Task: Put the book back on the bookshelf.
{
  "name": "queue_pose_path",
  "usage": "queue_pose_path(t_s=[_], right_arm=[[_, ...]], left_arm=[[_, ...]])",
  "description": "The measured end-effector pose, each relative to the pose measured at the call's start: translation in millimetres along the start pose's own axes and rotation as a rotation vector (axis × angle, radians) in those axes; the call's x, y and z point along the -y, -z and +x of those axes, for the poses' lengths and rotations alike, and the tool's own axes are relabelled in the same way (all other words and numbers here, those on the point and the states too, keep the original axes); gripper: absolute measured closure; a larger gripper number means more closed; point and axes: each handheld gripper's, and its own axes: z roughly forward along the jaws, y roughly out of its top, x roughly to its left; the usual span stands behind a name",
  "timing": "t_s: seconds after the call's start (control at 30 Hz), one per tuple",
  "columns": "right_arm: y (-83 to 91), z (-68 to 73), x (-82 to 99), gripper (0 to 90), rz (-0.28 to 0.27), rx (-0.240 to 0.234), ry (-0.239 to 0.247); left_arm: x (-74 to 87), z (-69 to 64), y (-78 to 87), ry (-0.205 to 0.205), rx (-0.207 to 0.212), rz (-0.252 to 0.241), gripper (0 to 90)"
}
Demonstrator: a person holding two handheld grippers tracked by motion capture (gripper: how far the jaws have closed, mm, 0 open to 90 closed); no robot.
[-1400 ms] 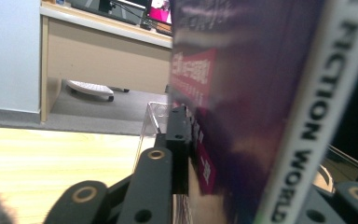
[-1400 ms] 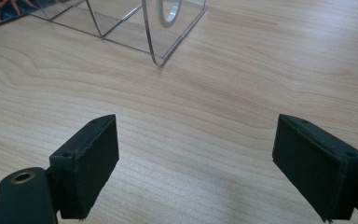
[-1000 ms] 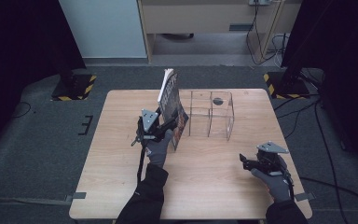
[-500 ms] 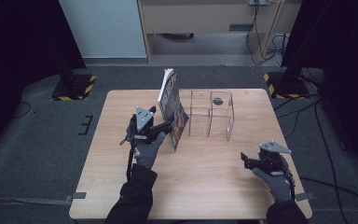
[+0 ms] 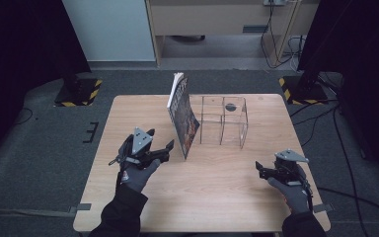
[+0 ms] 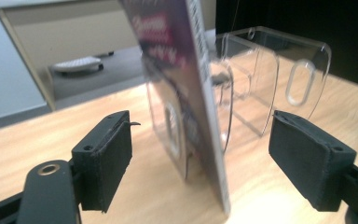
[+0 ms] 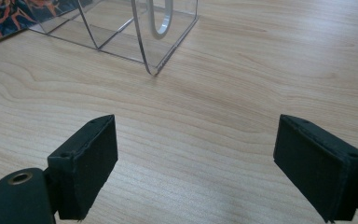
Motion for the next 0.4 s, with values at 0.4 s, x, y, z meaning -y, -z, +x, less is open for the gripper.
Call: queue_pose_path(t_s=[0.4], right_arm=[[-3.0,-1.5,2.8,13.4,0.023,0.008,0.001]], left_arm=[[76.0,44.5,24.1,0.132,-0.026,0.205,19.0]])
